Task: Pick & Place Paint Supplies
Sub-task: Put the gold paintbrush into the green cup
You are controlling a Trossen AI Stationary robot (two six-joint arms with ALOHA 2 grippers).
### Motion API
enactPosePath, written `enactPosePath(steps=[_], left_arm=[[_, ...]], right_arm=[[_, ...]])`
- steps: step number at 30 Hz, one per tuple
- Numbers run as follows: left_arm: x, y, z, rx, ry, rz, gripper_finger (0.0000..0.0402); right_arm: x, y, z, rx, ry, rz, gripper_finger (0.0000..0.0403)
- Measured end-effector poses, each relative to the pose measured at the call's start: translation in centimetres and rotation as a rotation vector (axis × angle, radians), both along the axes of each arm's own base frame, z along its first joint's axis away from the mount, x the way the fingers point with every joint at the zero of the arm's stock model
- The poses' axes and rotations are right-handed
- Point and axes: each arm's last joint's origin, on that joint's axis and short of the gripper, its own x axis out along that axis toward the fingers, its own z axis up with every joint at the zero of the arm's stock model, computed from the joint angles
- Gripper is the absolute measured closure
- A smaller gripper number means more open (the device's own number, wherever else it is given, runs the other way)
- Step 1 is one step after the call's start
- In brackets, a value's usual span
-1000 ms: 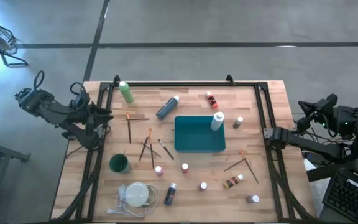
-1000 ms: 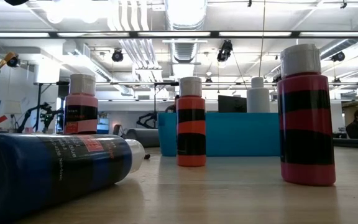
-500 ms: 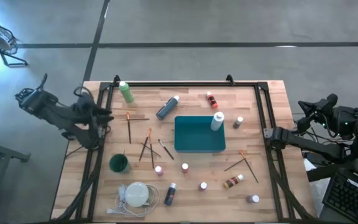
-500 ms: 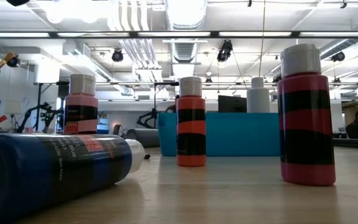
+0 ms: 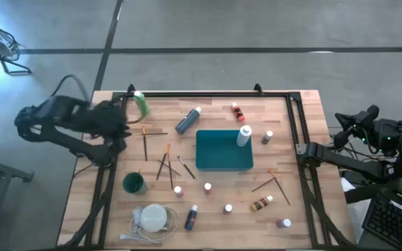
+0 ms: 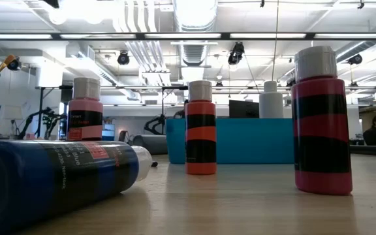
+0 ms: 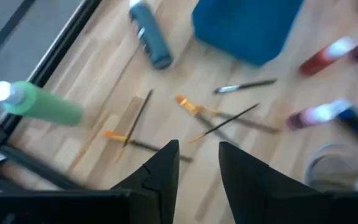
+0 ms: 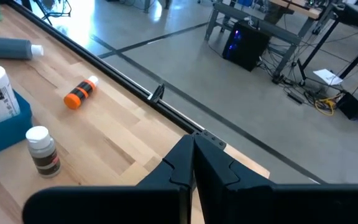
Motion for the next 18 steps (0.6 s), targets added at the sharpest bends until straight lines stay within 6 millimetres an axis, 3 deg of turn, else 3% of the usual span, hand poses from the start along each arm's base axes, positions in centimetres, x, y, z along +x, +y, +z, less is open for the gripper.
enactPosePath(steps=[6, 13, 18], left_arm=[[2.7, 3.6, -2.6, -0.068, 0.196, -0.103, 0.0282], [2.3, 6.1, -4.7, -0.095, 0.295, -0.050, 0.0282], [1.0, 6.7, -6.8, -0.121, 0.363, 0.007, 0.0283]], right_arm=[[0.0, 0.0, 0.0, 0.000, 0.000, 0.000, 0.0394], [0.0, 0.0, 0.0, -0.001, 0.001, 0.000, 0.0394], [0.0, 0.0, 0.0, -0.001, 0.001, 0.000, 0.0394]])
